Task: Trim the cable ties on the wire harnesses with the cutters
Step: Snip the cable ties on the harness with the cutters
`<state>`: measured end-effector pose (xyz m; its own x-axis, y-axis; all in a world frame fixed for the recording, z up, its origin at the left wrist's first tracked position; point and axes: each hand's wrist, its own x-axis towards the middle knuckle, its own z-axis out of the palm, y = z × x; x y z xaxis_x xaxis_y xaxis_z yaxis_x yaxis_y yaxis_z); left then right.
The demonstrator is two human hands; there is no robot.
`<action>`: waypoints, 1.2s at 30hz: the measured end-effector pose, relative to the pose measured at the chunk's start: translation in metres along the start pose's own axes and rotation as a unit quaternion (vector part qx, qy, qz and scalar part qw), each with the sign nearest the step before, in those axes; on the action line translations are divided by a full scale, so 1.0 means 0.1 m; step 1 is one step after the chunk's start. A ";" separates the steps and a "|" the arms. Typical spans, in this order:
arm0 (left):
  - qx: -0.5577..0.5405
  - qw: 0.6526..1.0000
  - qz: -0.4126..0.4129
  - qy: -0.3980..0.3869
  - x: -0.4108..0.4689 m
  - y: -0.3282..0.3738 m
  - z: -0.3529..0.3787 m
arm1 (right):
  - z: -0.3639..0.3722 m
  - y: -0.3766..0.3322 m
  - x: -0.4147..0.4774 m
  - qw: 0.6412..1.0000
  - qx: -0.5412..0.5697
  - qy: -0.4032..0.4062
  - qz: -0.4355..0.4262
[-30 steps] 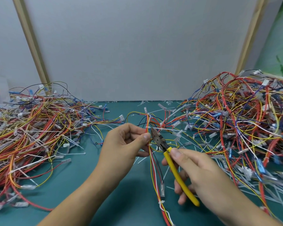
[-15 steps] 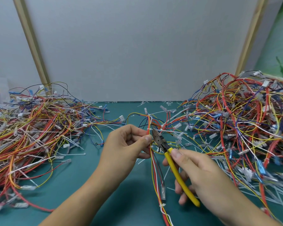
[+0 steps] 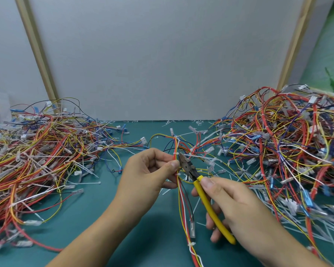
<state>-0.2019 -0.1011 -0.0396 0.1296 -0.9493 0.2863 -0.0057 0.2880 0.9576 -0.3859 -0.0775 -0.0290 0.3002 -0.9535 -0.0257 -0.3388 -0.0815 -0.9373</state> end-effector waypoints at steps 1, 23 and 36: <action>0.000 1.000 0.000 0.000 0.00 0.00 0.00 | 0.00 0.00 0.00 1.000 0.003 0.000 0.000; -0.018 1.000 -0.001 0.000 -0.02 -0.02 0.04 | 0.05 -0.01 -0.01 0.997 0.067 -0.026 0.010; -0.030 0.999 -0.003 -0.010 -0.02 -0.03 0.04 | 0.07 0.01 0.00 0.994 0.101 -0.028 0.007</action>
<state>-0.2063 -0.1002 -0.0426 0.1102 -0.9530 0.2823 0.0553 0.2894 0.9556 -0.3799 -0.0760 -0.0326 0.3477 -0.9361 -0.0536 -0.1594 -0.0027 -0.9872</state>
